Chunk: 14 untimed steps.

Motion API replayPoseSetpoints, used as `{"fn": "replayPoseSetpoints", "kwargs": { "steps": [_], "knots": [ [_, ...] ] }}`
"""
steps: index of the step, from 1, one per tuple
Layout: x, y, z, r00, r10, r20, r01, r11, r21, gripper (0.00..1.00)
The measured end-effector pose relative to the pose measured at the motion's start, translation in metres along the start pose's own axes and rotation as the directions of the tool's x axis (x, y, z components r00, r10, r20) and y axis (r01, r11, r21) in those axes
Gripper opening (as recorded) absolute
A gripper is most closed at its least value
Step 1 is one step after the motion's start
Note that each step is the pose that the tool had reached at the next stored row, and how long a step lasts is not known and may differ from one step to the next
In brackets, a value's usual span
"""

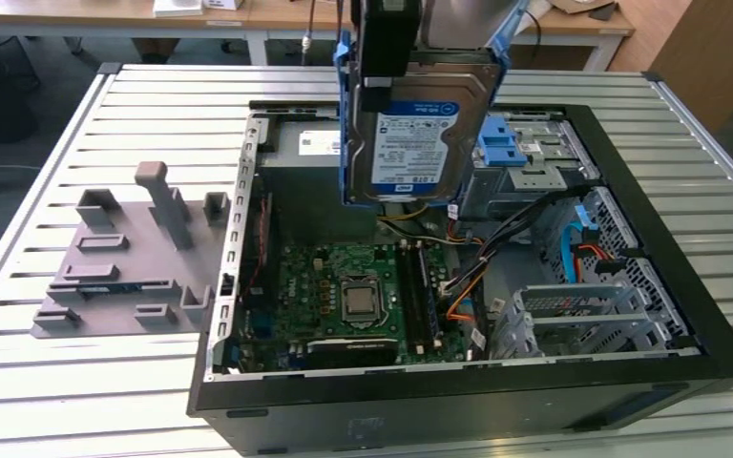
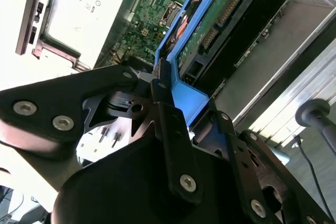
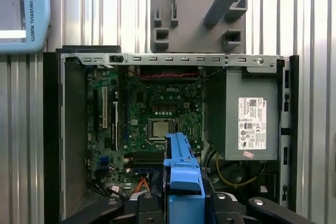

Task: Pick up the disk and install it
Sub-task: 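Insert the disk into the insertion slot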

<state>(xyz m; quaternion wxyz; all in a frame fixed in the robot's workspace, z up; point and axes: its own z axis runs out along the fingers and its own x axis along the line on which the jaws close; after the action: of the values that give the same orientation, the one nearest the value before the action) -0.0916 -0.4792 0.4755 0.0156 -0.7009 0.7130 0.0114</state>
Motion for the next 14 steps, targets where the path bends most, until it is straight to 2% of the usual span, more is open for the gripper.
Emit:
{"fn": "replayPoseSetpoints", "kwargs": {
  "steps": [5,10,14],
  "knots": [
    [0.0056,-0.0068,0.0013,1.0,0.0,-0.0001,0.0,1.0,-0.0002,0.36],
    [0.0083,-0.017,0.0015,1.0,0.0,-0.0009,0.0,1.0,-0.0018,0.36],
    [0.0112,-0.0186,0.0014,1.0,0.001,-0.0011,-0.001,1.0,-0.0019,0.36]
  ]
}}
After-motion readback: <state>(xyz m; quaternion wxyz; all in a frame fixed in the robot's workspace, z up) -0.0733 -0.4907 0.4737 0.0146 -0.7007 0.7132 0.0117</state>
